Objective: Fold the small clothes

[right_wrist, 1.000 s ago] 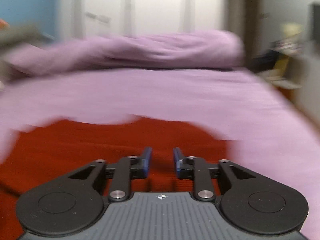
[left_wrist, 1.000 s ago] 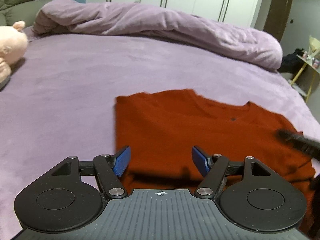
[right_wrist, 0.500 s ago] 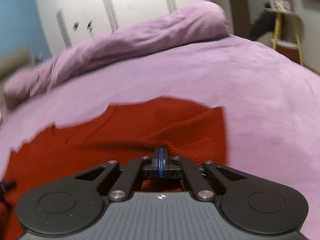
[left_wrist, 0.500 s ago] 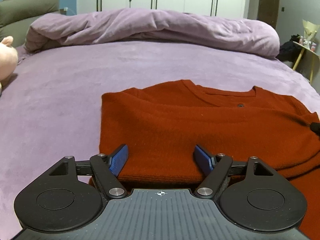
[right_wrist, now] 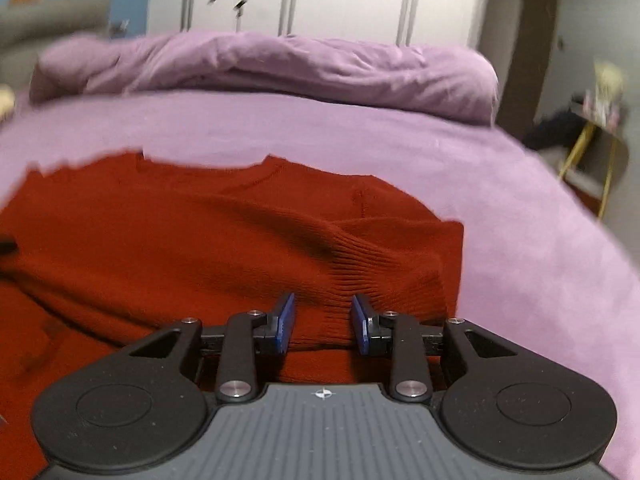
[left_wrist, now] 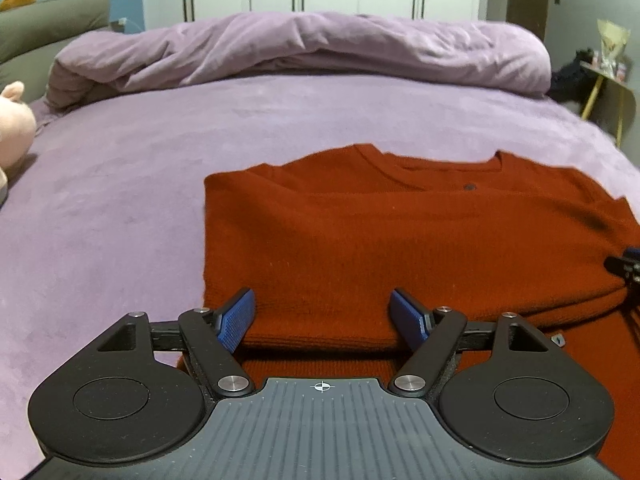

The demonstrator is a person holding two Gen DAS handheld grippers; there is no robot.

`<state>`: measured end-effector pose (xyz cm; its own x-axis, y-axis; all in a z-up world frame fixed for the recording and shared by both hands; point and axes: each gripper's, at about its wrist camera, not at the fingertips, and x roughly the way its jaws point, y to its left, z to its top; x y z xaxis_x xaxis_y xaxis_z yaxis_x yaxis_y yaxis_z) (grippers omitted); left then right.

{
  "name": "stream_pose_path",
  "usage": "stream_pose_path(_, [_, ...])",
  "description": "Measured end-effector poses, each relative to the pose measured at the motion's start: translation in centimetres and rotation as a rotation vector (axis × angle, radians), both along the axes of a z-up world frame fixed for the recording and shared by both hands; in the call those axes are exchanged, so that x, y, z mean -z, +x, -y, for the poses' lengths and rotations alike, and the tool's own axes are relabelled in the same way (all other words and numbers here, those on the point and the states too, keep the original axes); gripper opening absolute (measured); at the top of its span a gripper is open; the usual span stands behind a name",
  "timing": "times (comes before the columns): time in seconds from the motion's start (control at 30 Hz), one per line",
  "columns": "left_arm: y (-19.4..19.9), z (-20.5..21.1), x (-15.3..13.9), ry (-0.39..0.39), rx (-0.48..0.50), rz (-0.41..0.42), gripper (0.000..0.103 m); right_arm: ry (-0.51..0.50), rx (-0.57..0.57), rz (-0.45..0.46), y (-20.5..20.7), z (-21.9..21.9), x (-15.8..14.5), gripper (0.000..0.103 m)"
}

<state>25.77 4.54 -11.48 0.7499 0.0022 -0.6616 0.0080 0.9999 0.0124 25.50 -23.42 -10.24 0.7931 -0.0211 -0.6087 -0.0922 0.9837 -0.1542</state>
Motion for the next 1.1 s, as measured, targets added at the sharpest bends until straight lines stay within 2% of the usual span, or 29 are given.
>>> stream_pose_path(0.1, [-0.4, 0.1, -1.0, 0.024, 0.013, -0.045, 0.08, -0.066, -0.014, -0.014, -0.5, -0.5, -0.3, 0.029])
stream_pose_path(0.2, [-2.7, -0.1, -1.9, 0.049, 0.042, -0.083, 0.079, -0.099, 0.01, -0.057, -0.2, -0.4, -1.5, 0.029])
stream_pose_path(0.3, [-7.0, -1.4, -2.2, 0.022, 0.077, -0.118, 0.079, -0.006, 0.04, -0.1, -3.8, 0.8, -3.6, 0.032])
stream_pose_path(0.33, [-8.7, -2.1, -2.3, 0.013, 0.083, -0.129, 0.079, 0.047, 0.036, -0.092, -5.7, 1.7, -4.2, 0.038])
stream_pose_path(0.37, [-10.9, -2.9, -2.3, 0.003, 0.082, -0.142, 0.08, 0.096, 0.033, -0.08, -8.1, 2.7, -4.7, 0.051])
stream_pose_path(0.43, [-14.6, -4.2, -2.3, -0.009, 0.059, -0.168, 0.081, 0.173, 0.041, -0.077, -13.2, 4.6, -5.4, 0.064])
stream_pose_path(0.47, [-16.5, -4.8, -2.2, -0.019, 0.044, -0.189, 0.082, 0.189, 0.05, -0.085, -15.3, 5.4, -5.5, 0.064])
stream_pose_path(0.63, [-22.1, -6.8, -2.1, -0.086, -0.029, -0.224, 0.085, 0.206, 0.163, -0.142, -24.0, 8.3, -5.4, 0.064])
stream_pose_path(0.73, [-23.0, -7.6, -1.6, -0.138, -0.071, -0.249, 0.084, 0.279, 0.229, -0.19, -25.7, 9.9, -4.8, 0.061])
stream_pose_path(0.83, [-23.3, -8.1, -1.5, -0.248, -0.045, -0.272, 0.081, 0.42, 0.259, -0.243, -25.6, 11.3, -4.3, 0.059])
stream_pose_path(0.87, [-23.4, -8.3, -1.5, -0.271, -0.039, -0.273, 0.079, 0.462, 0.26, -0.253, -25.6, 11.8, -4.2, 0.057])
stream_pose_path(0.9, [-23.4, -8.4, -1.4, -0.286, -0.033, -0.282, 0.077, 0.502, 0.252, -0.265, -25.5, 12.0, -4.1, 0.05])
stream_pose_path(0.97, [-23.3, -8.6, -1.1, -0.294, -0.034, -0.305, 0.072, 0.558, 0.235, -0.302, -25.3, 12.1, -3.4, 0.042])
stream_pose_path(1.03, [-23.3, -8.8, -1.1, -0.3, -0.026, -0.31, 0.067, 0.587, 0.233, -0.335, -25.1, 12.1, -3.0, 0.038])
stream_pose_path(1.1, [-23.3, -9.0, -1.0, -0.301, -0.023, -0.32, 0.049, 0.594, 0.234, -0.352, -25.0, 11.9, -2.5, 0.029])
